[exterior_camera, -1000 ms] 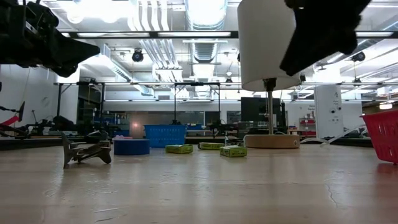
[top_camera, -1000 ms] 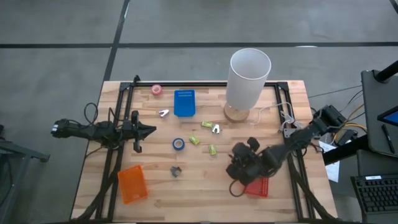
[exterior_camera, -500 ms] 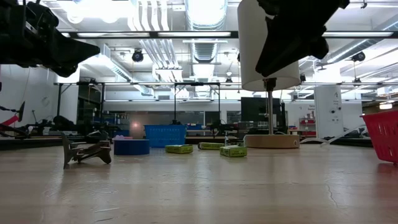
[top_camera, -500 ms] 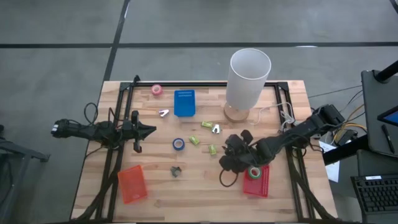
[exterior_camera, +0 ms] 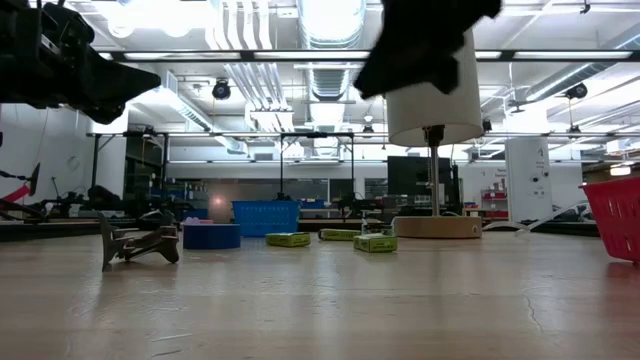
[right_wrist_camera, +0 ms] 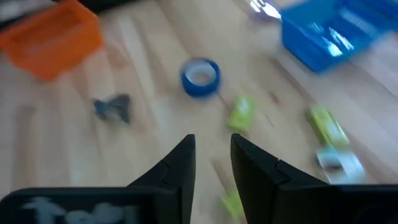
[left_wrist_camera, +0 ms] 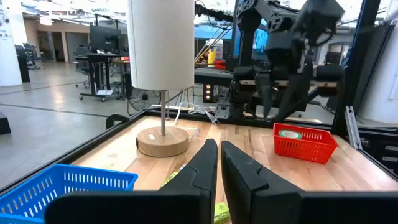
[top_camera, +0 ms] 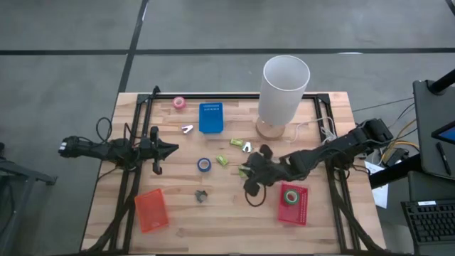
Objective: Pick and place Stapler, Stapler remover, tape
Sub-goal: Put the blue tape into the red bin
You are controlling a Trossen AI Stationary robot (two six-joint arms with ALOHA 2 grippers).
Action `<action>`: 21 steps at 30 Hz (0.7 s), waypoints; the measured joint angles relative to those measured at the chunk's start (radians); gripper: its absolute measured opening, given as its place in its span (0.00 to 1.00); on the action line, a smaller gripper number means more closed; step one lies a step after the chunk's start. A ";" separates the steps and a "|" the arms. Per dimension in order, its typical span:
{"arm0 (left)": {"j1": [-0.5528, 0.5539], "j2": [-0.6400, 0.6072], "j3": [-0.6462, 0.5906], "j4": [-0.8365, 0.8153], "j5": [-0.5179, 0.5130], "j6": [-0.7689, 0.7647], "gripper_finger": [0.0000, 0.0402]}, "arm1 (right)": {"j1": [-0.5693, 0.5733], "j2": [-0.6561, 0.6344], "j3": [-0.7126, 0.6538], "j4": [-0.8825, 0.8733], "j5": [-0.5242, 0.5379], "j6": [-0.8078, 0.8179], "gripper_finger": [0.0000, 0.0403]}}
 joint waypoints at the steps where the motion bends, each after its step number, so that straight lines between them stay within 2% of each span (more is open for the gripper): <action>1: 0.000 0.000 0.000 0.000 0.000 0.000 0.06 | -0.013 0.007 0.000 0.043 -0.024 -0.038 0.25; 3: 0.000 0.000 0.000 0.000 0.000 0.000 0.06 | -0.039 0.015 0.000 0.102 -0.070 -0.115 0.27; 6: 0.000 0.000 0.000 0.000 0.000 0.000 0.06 | -0.069 0.039 0.004 0.164 -0.084 -0.192 0.30; 12: 0.000 0.005 0.000 0.000 -0.001 0.000 0.06 | -0.115 0.109 0.036 0.179 -0.178 -0.348 0.36; 21: 0.000 0.019 0.000 0.000 0.000 0.000 0.06 | -0.128 0.329 0.268 0.145 -0.199 -0.594 0.47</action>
